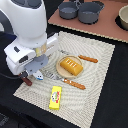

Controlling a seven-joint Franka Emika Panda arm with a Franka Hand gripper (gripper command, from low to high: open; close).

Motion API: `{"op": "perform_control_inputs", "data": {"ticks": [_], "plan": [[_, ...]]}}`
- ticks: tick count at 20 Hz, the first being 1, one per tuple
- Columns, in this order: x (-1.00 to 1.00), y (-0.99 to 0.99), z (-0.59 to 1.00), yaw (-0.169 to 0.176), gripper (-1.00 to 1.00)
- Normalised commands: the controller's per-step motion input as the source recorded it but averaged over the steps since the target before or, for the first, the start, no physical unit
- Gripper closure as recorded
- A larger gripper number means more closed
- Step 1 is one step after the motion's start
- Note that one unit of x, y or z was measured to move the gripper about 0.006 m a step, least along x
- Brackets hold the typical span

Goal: Interact with the objects in diverse but meaningful ways.

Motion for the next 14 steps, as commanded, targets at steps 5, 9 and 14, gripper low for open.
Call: {"op": "perform_control_inputs", "data": {"ticks": [5,9,14], "plan": [[-0.62,0.15,-0.24,0.000,-1.00],[-0.48,0.12,-0.24,0.000,-1.00],[-0.18,0.03,-0.22,-0.005,-1.00]]}}
